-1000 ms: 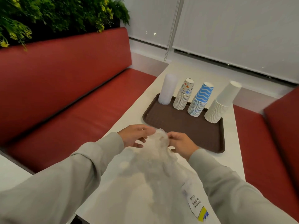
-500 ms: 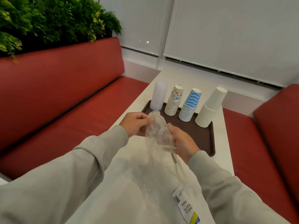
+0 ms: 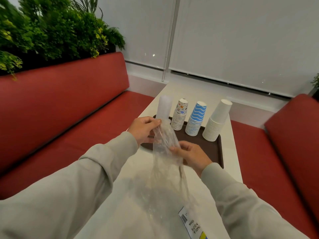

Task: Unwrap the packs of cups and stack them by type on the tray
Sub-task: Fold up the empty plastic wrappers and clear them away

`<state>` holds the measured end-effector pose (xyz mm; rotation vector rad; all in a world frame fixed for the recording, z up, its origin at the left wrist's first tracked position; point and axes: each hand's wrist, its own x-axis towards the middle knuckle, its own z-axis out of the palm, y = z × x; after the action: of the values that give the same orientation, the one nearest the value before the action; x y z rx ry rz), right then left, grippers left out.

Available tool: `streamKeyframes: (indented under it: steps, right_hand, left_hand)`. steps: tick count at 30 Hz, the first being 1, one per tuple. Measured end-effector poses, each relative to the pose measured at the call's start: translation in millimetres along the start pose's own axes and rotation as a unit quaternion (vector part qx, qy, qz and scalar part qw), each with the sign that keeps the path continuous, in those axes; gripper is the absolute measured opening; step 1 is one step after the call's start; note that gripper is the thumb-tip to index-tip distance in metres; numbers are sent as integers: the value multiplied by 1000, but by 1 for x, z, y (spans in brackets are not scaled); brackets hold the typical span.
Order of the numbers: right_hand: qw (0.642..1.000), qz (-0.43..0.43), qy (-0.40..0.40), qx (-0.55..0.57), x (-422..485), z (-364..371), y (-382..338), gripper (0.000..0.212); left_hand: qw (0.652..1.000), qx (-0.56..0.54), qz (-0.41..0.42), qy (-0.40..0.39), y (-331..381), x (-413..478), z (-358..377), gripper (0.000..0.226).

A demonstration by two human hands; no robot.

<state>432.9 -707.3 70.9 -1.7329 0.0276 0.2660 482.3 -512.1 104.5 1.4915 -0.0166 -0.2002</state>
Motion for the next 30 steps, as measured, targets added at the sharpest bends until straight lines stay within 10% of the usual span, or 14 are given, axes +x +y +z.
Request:
streamKeyframes:
  steps: [5, 9, 22, 30]
  right_hand:
    - [994, -81, 69, 14, 6, -1, -29, 43]
    - [988, -119, 93, -25, 10, -1, -46, 13]
    - [985, -55, 100, 133, 6, -16, -72, 16]
    - [942, -249, 197, -109, -2, -21, -64, 12]
  left_hand:
    - [1000, 20, 14, -14, 9, -8, 12, 30]
    - [999, 23, 25, -27, 13, -14, 20, 29]
    - [990, 89, 36, -103, 5, -24, 35, 31]
    - [988, 131, 20, -75, 10, -18, 33, 23]
